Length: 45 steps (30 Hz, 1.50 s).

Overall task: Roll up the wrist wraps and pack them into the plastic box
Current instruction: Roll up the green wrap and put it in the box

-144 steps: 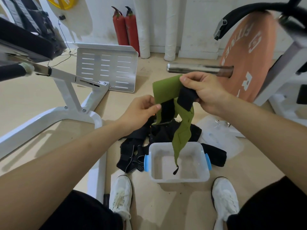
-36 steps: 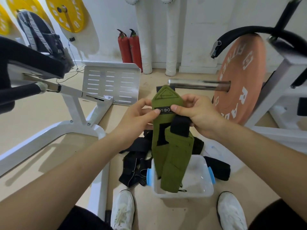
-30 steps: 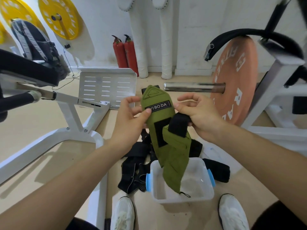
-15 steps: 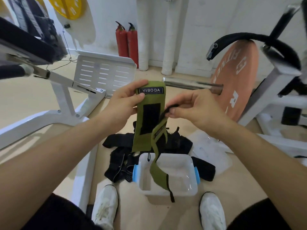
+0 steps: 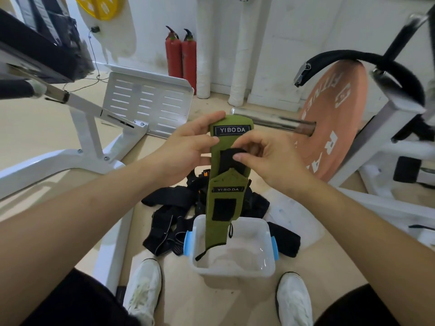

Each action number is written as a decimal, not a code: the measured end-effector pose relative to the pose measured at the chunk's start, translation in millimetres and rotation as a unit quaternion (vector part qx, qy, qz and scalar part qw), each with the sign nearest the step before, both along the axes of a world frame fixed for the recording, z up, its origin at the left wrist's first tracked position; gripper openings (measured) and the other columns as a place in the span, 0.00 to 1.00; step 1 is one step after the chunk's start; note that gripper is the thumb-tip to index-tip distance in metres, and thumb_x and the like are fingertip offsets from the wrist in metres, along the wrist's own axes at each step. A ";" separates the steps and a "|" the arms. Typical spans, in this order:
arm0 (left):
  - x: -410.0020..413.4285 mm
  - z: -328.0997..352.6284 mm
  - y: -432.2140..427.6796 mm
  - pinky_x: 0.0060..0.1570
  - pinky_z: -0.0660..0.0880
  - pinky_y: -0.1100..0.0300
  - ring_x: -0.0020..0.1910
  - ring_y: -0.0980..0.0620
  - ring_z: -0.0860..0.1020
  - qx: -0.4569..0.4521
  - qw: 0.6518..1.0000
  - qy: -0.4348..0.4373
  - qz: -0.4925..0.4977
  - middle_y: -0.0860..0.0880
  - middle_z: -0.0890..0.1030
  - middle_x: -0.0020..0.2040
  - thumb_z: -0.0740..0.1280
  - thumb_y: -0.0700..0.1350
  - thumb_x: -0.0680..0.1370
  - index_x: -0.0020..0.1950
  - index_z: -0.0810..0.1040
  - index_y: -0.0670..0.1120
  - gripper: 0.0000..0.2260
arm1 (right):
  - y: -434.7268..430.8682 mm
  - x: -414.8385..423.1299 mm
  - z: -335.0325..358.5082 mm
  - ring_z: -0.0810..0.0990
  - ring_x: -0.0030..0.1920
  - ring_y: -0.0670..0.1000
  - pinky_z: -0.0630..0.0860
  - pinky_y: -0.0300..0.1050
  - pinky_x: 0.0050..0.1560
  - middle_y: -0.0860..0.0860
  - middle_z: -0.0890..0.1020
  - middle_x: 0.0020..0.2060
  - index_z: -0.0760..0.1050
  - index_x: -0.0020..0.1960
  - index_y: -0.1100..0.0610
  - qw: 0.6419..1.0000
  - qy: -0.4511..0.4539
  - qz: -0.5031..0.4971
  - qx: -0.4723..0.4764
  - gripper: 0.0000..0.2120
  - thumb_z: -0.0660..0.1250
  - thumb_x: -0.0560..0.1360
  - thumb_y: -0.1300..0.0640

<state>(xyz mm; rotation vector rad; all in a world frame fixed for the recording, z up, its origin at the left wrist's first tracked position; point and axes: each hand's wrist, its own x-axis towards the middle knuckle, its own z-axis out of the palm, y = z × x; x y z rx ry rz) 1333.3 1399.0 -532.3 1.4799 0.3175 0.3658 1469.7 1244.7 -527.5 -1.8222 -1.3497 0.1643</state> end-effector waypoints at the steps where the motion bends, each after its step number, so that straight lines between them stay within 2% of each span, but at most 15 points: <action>1: -0.2 0.7 -0.8 0.60 0.80 0.44 0.62 0.46 0.82 0.005 1.000 0.001 -0.004 0.48 0.79 0.69 0.57 0.33 0.84 0.78 0.68 0.49 0.23 | 1.0 1.1 -0.3 0.73 0.33 0.43 0.71 0.32 0.37 0.44 0.78 0.35 0.83 0.47 0.51 1.000 0.003 -0.004 -0.002 0.09 0.76 0.72 0.63; 6: -1.0 3.5 -4.3 0.58 0.81 0.47 0.59 0.49 0.83 0.027 1.000 -0.006 -0.015 0.48 0.78 0.70 0.61 0.30 0.82 0.78 0.68 0.48 0.26 | 3.2 1.1 -1.1 0.75 0.35 0.47 0.71 0.35 0.39 0.44 0.78 0.37 0.81 0.48 0.51 0.999 -0.037 -0.026 0.011 0.10 0.78 0.71 0.61; 9: -0.4 5.0 -3.7 0.56 0.82 0.50 0.56 0.47 0.85 0.057 0.998 -0.017 0.008 0.50 0.78 0.70 0.67 0.25 0.76 0.78 0.67 0.47 0.34 | 6.9 0.6 -1.0 0.71 0.37 0.43 0.67 0.37 0.37 0.42 0.72 0.38 0.73 0.48 0.50 0.987 -0.096 -0.122 0.043 0.18 0.81 0.67 0.51; 12: -0.3 7.3 -4.1 0.53 0.83 0.54 0.56 0.46 0.85 0.071 0.995 -0.032 0.064 0.50 0.79 0.68 0.72 0.26 0.73 0.76 0.71 0.49 0.35 | 10.2 -2.1 -1.4 0.77 0.42 0.47 0.74 0.40 0.41 0.45 0.75 0.45 0.71 0.54 0.52 0.978 0.050 -0.195 0.047 0.26 0.82 0.65 0.45; 15: -0.4 8.4 -5.0 0.54 0.83 0.55 0.56 0.48 0.85 0.066 0.990 -0.053 0.115 0.50 0.81 0.64 0.74 0.28 0.72 0.75 0.72 0.47 0.33 | 7.0 2.6 -3.6 0.84 0.49 0.49 0.80 0.45 0.52 0.49 0.84 0.52 0.74 0.61 0.55 0.957 0.272 -0.096 -0.006 0.24 0.79 0.70 0.50; 17: -0.5 9.4 -6.3 0.56 0.83 0.52 0.56 0.48 0.85 0.054 0.987 -0.065 0.138 0.51 0.82 0.62 0.74 0.28 0.73 0.75 0.72 0.46 0.33 | 2.7 4.1 -5.8 0.86 0.51 0.50 0.80 0.41 0.52 0.53 0.87 0.50 0.76 0.63 0.58 0.942 0.336 -0.004 -0.011 0.21 0.78 0.72 0.60; 21: -1.7 12.9 -8.8 0.56 0.83 0.50 0.55 0.47 0.85 0.052 0.982 -0.080 0.161 0.51 0.82 0.63 0.75 0.30 0.73 0.75 0.72 0.46 0.33 | 4.7 -4.5 -11.1 0.87 0.47 0.52 0.81 0.40 0.48 0.56 0.88 0.48 0.79 0.57 0.63 0.927 0.368 0.035 0.058 0.15 0.75 0.72 0.67; 25: -5.8 17.2 -10.1 0.50 0.84 0.55 0.51 0.48 0.86 0.093 0.978 -0.094 0.160 0.53 0.81 0.63 0.76 0.30 0.72 0.74 0.73 0.47 0.33 | 6.2 -0.9 -8.4 0.86 0.44 0.52 0.82 0.43 0.46 0.55 0.87 0.43 0.81 0.50 0.62 0.921 0.376 0.030 0.097 0.11 0.75 0.70 0.59; 28: -7.2 16.5 -16.3 0.48 0.83 0.57 0.50 0.50 0.86 0.131 0.974 -0.100 0.157 0.56 0.83 0.61 0.78 0.31 0.70 0.71 0.76 0.49 0.32 | 4.1 -1.1 -5.1 0.87 0.48 0.54 0.83 0.44 0.49 0.56 0.87 0.48 0.82 0.54 0.60 0.920 0.377 0.050 0.092 0.15 0.75 0.68 0.59; 31: -3.1 14.5 -21.3 0.48 0.84 0.56 0.49 0.50 0.86 0.143 0.971 -0.095 0.165 0.57 0.84 0.57 0.79 0.32 0.70 0.68 0.78 0.51 0.30 | 5.5 -2.5 -5.8 0.87 0.47 0.53 0.82 0.42 0.46 0.57 0.87 0.48 0.82 0.56 0.61 0.911 0.395 0.039 0.110 0.11 0.72 0.74 0.64; 34: -0.7 17.5 -24.7 0.44 0.84 0.56 0.47 0.50 0.87 0.144 0.968 -0.102 0.180 0.54 0.85 0.54 0.75 0.33 0.75 0.65 0.80 0.51 0.22 | 6.9 -1.9 -5.5 0.87 0.46 0.52 0.82 0.41 0.44 0.58 0.87 0.48 0.82 0.57 0.63 0.902 0.416 0.033 0.114 0.10 0.69 0.77 0.64; 38: -4.6 17.0 -11.6 0.38 0.78 0.64 0.38 0.55 0.83 0.239 0.955 -0.064 0.166 0.53 0.82 0.48 0.68 0.39 0.81 0.65 0.79 0.50 0.14 | 4.5 3.5 -4.4 0.86 0.48 0.51 0.83 0.42 0.48 0.55 0.87 0.49 0.81 0.58 0.59 0.907 0.405 0.051 0.107 0.10 0.67 0.78 0.65; 41: -8.7 16.6 11.3 0.44 0.75 0.67 0.43 0.59 0.76 0.222 0.960 -0.020 0.171 0.56 0.77 0.47 0.64 0.41 0.72 0.67 0.80 0.51 0.23 | -1.8 14.5 0.0 0.85 0.53 0.51 0.81 0.43 0.52 0.53 0.87 0.52 0.79 0.60 0.57 0.907 0.400 0.093 0.094 0.13 0.68 0.77 0.64; 43: -10.5 15.1 21.6 0.53 0.75 0.67 0.51 0.60 0.76 0.252 0.958 0.010 0.140 0.54 0.76 0.56 0.65 0.40 0.69 0.68 0.79 0.57 0.28 | -6.9 22.8 3.8 0.85 0.54 0.51 0.80 0.42 0.53 0.52 0.86 0.53 0.78 0.63 0.57 0.905 0.400 0.130 0.066 0.16 0.68 0.75 0.62; 45: -10.1 10.5 20.5 0.62 0.75 0.63 0.62 0.60 0.75 0.281 0.958 0.037 0.056 0.56 0.75 0.66 0.72 0.41 0.71 0.70 0.77 0.60 0.29 | -11.1 29.4 6.2 0.84 0.56 0.52 0.79 0.42 0.55 0.55 0.85 0.55 0.75 0.66 0.59 0.902 0.402 0.159 0.027 0.20 0.67 0.74 0.62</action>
